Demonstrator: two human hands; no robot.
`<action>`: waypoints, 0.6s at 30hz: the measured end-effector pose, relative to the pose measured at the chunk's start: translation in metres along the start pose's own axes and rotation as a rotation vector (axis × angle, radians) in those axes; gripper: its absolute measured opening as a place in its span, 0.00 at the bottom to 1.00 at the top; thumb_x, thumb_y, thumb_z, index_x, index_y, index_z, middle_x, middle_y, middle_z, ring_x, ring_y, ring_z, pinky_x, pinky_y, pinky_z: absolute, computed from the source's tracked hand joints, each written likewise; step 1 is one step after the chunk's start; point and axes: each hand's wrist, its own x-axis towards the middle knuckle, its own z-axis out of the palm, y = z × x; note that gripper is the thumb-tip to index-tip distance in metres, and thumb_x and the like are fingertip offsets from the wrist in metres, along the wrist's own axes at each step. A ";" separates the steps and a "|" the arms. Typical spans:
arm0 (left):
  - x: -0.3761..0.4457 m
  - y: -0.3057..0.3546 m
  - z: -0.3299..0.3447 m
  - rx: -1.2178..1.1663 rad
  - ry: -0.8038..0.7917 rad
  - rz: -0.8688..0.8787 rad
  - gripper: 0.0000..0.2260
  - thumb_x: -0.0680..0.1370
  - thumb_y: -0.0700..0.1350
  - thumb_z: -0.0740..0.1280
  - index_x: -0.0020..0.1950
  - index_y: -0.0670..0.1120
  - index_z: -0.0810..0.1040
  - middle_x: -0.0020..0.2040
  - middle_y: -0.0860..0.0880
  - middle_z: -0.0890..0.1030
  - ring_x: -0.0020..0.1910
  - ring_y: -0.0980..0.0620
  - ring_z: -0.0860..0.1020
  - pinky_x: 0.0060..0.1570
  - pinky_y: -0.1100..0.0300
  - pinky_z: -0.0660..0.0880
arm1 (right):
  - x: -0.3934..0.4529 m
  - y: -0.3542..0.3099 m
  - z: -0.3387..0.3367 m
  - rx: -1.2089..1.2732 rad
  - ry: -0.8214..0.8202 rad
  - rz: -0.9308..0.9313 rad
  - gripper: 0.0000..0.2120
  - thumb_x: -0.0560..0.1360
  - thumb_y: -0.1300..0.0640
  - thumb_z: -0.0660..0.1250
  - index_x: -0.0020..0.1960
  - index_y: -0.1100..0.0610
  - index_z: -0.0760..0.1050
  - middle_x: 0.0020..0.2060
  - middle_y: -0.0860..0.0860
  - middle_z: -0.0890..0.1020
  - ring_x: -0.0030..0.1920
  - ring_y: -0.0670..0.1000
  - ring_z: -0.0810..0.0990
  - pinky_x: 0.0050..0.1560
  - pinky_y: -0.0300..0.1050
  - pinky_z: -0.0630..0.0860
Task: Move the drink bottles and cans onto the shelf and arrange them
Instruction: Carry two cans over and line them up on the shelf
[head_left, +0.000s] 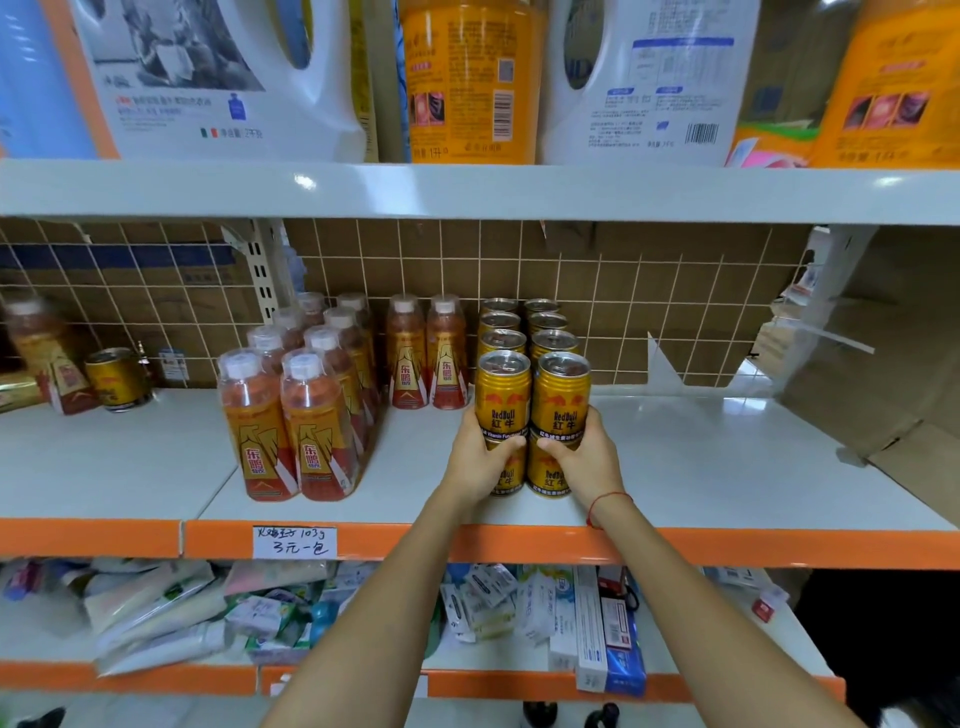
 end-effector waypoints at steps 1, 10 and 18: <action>0.000 -0.001 0.000 -0.004 0.001 -0.002 0.26 0.75 0.41 0.70 0.70 0.45 0.64 0.63 0.48 0.74 0.60 0.53 0.73 0.59 0.59 0.70 | 0.001 0.000 0.000 -0.004 -0.002 0.001 0.26 0.72 0.57 0.71 0.66 0.56 0.65 0.61 0.56 0.76 0.61 0.57 0.75 0.61 0.52 0.72; -0.001 -0.002 0.002 -0.006 0.020 -0.009 0.26 0.75 0.42 0.70 0.70 0.47 0.64 0.61 0.52 0.74 0.59 0.55 0.73 0.58 0.61 0.70 | -0.003 -0.001 0.004 -0.009 0.026 -0.008 0.26 0.73 0.56 0.70 0.67 0.56 0.64 0.62 0.55 0.75 0.62 0.56 0.74 0.62 0.53 0.72; 0.000 -0.004 0.001 0.059 0.064 -0.021 0.27 0.73 0.45 0.73 0.69 0.46 0.66 0.63 0.49 0.76 0.60 0.52 0.75 0.57 0.61 0.71 | -0.004 0.001 0.001 -0.029 0.009 -0.028 0.27 0.72 0.54 0.71 0.67 0.57 0.65 0.62 0.54 0.76 0.61 0.55 0.75 0.59 0.49 0.72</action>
